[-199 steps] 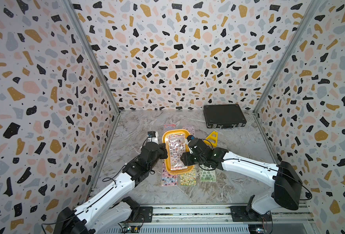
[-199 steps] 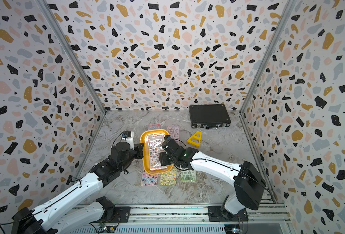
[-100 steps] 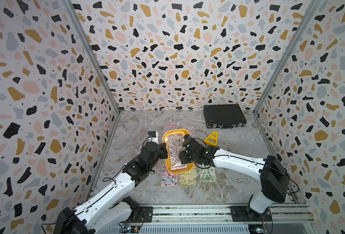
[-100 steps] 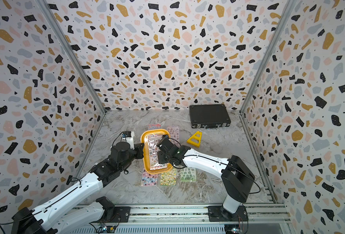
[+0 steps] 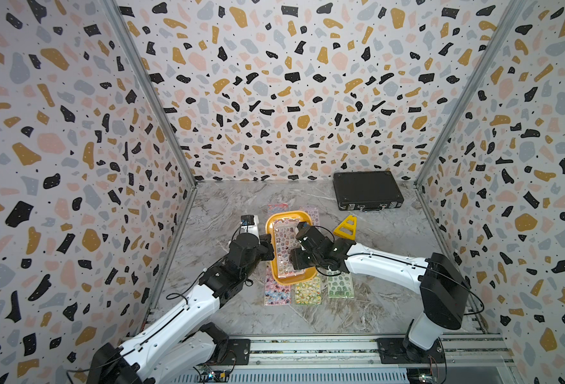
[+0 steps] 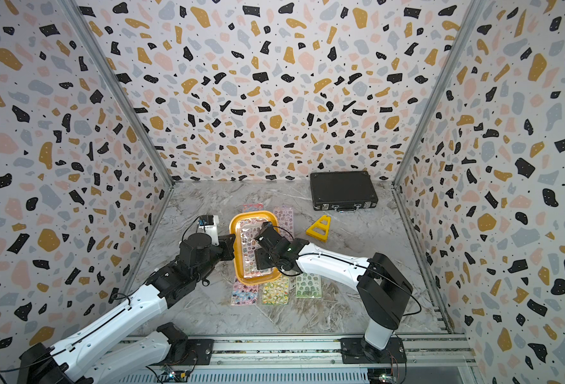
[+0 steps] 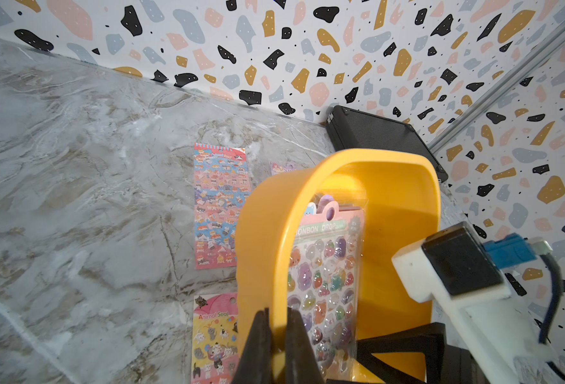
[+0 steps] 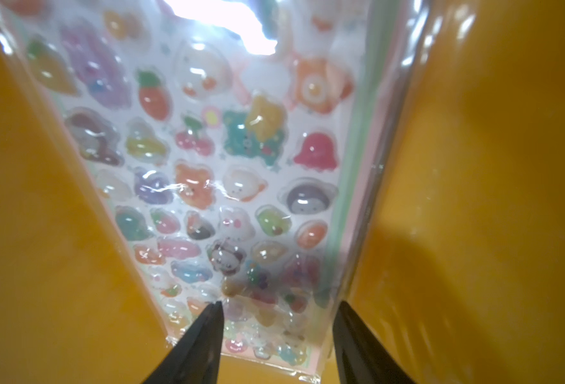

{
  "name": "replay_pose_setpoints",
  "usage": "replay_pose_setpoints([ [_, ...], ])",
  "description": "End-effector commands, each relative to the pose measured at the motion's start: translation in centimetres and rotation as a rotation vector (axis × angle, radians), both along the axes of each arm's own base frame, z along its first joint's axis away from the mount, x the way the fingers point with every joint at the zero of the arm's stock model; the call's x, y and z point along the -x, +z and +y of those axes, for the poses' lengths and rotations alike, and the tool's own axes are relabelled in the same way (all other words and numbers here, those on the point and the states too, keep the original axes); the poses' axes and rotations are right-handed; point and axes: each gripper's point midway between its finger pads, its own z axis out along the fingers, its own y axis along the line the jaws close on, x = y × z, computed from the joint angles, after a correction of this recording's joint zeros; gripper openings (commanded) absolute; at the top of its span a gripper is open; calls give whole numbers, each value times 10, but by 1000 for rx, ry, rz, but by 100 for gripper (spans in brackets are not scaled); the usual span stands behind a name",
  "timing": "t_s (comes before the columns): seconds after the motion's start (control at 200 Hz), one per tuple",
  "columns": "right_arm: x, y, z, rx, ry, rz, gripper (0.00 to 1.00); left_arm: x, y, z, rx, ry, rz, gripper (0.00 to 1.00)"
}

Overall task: Take the stickers out of the storage box
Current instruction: Pick up the sticker from the storage box.

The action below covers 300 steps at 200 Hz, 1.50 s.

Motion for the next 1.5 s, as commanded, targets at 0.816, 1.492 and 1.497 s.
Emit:
replay_pose_setpoints([
  [0.816,26,68,-4,-496,115,167,31,-7,30,-8,62,-10,-87,0],
  [1.492,27,39,-9,-414,120,205,34,-7,29,-8,64,-7,-88,0],
  [1.497,28,39,-9,-413,121,204,34,-7,29,-8,63,-7,-88,0],
])
